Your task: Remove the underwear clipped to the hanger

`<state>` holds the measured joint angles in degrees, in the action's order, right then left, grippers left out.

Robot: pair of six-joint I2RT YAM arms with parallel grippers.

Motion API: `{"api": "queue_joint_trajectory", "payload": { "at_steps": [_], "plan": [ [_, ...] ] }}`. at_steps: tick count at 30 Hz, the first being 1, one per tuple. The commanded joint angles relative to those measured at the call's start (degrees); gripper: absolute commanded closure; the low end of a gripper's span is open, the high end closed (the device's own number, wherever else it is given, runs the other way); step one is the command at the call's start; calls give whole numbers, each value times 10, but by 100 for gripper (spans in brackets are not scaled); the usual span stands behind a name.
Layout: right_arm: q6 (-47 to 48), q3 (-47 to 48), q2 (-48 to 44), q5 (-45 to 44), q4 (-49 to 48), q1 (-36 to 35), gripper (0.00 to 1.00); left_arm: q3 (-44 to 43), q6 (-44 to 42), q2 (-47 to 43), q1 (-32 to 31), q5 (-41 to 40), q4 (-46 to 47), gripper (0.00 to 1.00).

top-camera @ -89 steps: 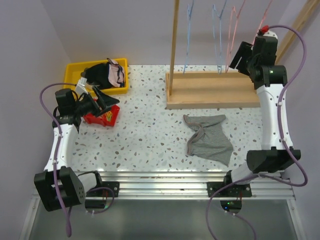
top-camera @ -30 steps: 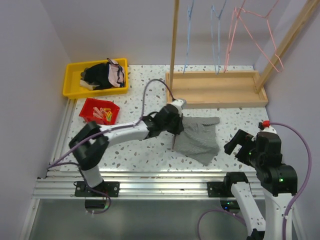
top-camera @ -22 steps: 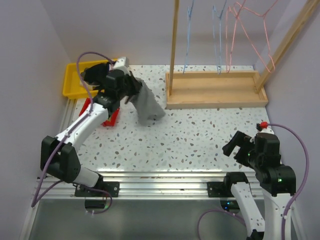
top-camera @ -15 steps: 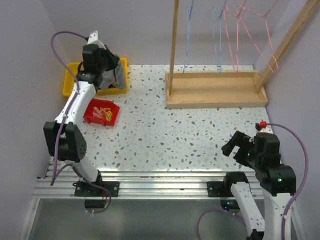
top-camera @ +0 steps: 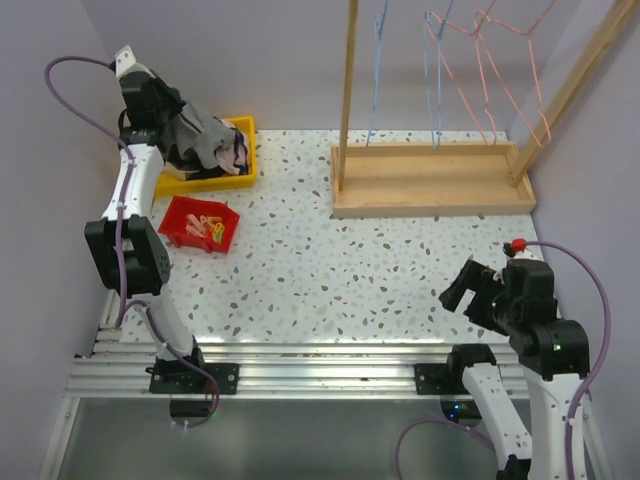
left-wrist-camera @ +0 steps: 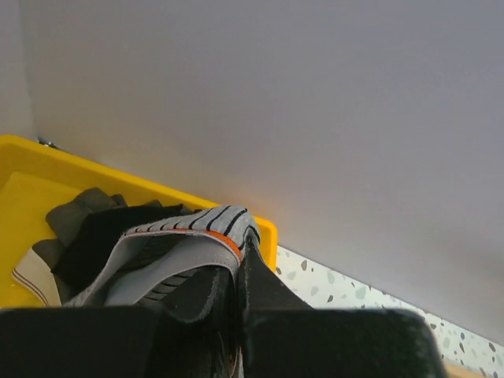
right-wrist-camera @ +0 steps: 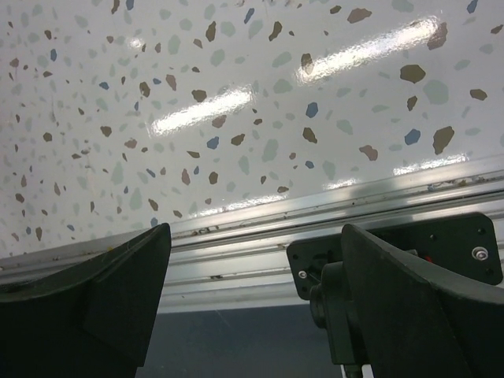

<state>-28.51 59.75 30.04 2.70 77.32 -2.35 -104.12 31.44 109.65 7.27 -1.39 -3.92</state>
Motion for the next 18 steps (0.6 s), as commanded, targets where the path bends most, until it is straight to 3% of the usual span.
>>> {"api": "queue_joint_trajectory", "payload": {
  "at_steps": [1,3,4,5,6,8,9,12,18],
  "plan": [
    [8,-4,23,15,18,-5,8,-5,-5,-1,3,-35,82,95],
    [7,-4,28,16,14,-6,8,-30,-8,48,3,-12,60,89],
    [6,-5,33,17,13,-6,8,-63,-9,66,4,11,42,78],
    [4,-4,35,17,11,-6,8,-77,-5,82,4,28,4,64],
    [5,-3,38,18,9,-7,8,-88,0,107,4,47,-3,39],
    [5,1,45,16,8,-8,8,-79,18,116,4,86,5,9],
    [5,2,46,15,8,-8,7,-51,25,112,5,98,20,0],
    [2,6,47,17,10,-7,7,-7,42,86,5,121,80,0],
    [-2,10,37,26,-9,-7,4,28,55,-17,6,174,73,0]
  ]
}}
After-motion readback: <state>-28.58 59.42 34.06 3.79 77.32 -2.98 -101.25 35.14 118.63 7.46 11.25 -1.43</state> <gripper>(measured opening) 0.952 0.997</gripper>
